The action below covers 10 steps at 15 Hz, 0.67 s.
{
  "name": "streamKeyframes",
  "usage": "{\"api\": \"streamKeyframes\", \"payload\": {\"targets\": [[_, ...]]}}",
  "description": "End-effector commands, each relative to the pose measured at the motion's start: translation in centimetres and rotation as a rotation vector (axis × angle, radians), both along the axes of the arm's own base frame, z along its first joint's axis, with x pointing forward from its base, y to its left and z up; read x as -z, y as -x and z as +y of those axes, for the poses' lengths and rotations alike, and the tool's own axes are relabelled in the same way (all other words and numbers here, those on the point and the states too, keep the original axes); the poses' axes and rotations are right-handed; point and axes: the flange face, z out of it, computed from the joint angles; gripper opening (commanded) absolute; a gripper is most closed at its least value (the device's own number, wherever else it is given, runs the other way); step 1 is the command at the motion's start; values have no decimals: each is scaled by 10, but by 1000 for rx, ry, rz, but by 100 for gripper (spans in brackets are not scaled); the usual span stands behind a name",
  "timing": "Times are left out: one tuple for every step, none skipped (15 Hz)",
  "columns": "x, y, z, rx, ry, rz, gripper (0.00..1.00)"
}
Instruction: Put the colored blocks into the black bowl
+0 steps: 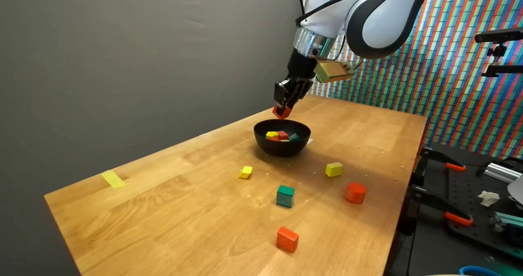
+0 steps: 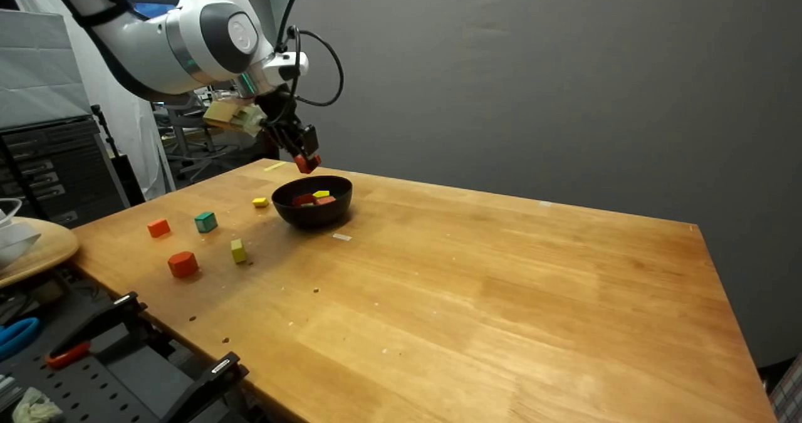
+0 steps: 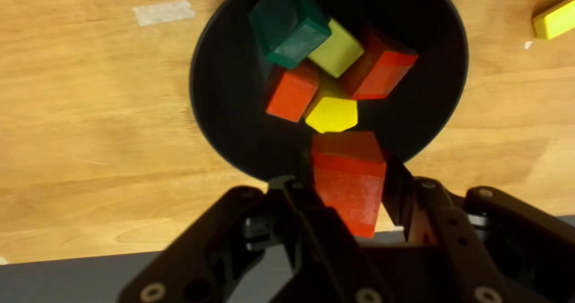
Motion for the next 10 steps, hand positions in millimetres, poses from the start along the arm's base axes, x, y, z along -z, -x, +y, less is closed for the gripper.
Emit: {"api": "streamKeyframes", "payload": {"targets": [[9, -8, 11, -115, 7, 30, 69], [8, -6, 10, -143, 17, 43, 77], [16, -1, 13, -94, 9, 39, 84], [18, 0, 13, -101, 10, 43, 68], [20, 0, 12, -100, 11, 46, 75], [16, 7, 11, -127, 25, 58, 100], [12, 16, 11, -151, 36, 71, 97], [7, 28, 10, -175, 42, 76, 97], [2, 43, 10, -193, 37, 81, 100], [-1, 56, 10, -202, 33, 88, 100]]}}
